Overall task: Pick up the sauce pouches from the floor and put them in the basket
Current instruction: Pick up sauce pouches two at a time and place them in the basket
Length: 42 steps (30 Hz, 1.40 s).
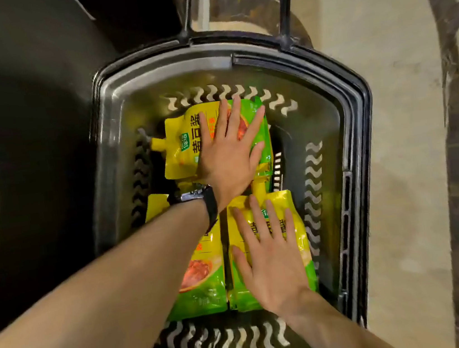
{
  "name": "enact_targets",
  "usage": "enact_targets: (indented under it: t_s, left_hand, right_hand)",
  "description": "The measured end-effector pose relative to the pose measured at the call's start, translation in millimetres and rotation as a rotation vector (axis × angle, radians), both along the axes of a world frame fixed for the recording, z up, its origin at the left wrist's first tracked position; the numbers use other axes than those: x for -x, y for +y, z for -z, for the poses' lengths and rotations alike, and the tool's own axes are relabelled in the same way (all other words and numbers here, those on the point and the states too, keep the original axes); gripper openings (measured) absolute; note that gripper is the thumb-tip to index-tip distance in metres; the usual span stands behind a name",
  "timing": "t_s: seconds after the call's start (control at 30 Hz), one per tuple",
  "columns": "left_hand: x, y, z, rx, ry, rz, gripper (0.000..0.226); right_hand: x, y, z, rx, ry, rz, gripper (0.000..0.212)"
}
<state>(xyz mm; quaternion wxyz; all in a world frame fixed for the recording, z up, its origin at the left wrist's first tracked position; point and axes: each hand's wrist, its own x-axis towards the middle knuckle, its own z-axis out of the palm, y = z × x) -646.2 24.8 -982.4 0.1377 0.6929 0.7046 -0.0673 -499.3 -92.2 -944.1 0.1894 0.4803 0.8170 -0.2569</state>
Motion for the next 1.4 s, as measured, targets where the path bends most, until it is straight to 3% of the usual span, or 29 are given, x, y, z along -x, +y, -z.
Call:
enact_targets:
  t_s: [0.17, 0.4, 0.67, 0.77, 0.9, 1.07, 1.2, 1.4]
  left_hand:
    - [-21.7, -13.2, 17.5, -0.093, 0.039, 0.148, 0.059]
    - [-15.3, -5.7, 22.9, -0.111, 0.043, 0.179, 0.060]
    - [-19.9, -3.4, 31.4, -0.099, 0.039, 0.182, 0.060]
    - [-17.6, -4.8, 12.0, 0.002, 0.007, 0.157, 0.060]
    - [-2.4, -12.7, -45.2, 0.296, -0.042, 0.093, 0.068]
    - [27.7, -34.5, -156.8, 0.354, 0.085, -0.107, 0.064]
    - [32.9, -55.0, -281.1, 0.295, 0.138, -0.125, 0.064]
    - [29.7, -113.7, -472.8, 0.146, 0.125, -0.226, 0.067]
  right_hand:
    - [-4.0, -20.5, -4.2, 0.050, 0.032, 0.014, 0.065]
    - [-7.4, -31.0, 5.9, 0.018, 0.062, 0.041, 0.073]
    - [-9.1, -38.0, 16.8, -0.022, 0.110, 0.037, 0.073]
    - [-10.9, -31.5, 13.9, 0.018, 0.099, 0.050, 0.069]
    - [-6.3, -11.6, -24.3, 0.142, 0.089, 0.045, 0.070]
    - [-11.1, 26.2, -128.0, 0.257, 0.012, 0.075, 0.078]
    - [-17.1, 62.7, -236.5, 0.136, -0.078, 0.054, 0.084]
    - [-10.1, 63.3, -445.5, -0.153, 0.001, 0.063, 0.073]
